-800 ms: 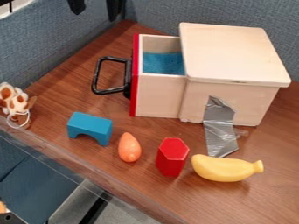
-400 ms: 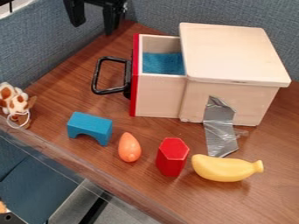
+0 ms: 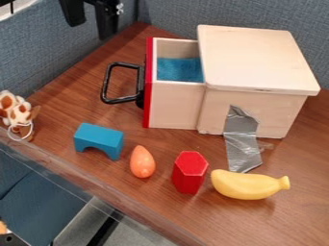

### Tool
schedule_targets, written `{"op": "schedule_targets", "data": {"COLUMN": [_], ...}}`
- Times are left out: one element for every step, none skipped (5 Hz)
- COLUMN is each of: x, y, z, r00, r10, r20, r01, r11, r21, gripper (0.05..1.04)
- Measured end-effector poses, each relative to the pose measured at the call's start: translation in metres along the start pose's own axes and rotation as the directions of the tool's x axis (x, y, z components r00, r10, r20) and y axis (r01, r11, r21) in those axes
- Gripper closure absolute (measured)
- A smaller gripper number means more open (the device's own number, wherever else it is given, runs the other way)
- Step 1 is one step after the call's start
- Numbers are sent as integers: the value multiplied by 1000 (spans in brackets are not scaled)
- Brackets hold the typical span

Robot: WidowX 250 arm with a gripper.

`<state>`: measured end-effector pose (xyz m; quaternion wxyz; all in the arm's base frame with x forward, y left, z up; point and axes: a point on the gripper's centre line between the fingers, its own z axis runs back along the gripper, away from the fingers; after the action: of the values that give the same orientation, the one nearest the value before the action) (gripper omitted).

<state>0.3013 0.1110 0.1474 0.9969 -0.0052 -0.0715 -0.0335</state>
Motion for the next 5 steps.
{"op": "schedule_targets", "data": {"x": [-23, -40, -57, -74, -85], "y": [10, 19, 25, 27, 26], "z": [8, 15, 16, 14, 5], "r00": [995, 992, 989, 966, 933], "r10": [98, 83, 121, 258, 361], "r20": [-9, -97, -91, -32, 1], "r01": [-98, -84, -116, -253, -356], "r11": [995, 996, 992, 961, 920], "r21": [25, -3, 51, 109, 164], "gripper": [83, 83, 83, 83, 83]}}
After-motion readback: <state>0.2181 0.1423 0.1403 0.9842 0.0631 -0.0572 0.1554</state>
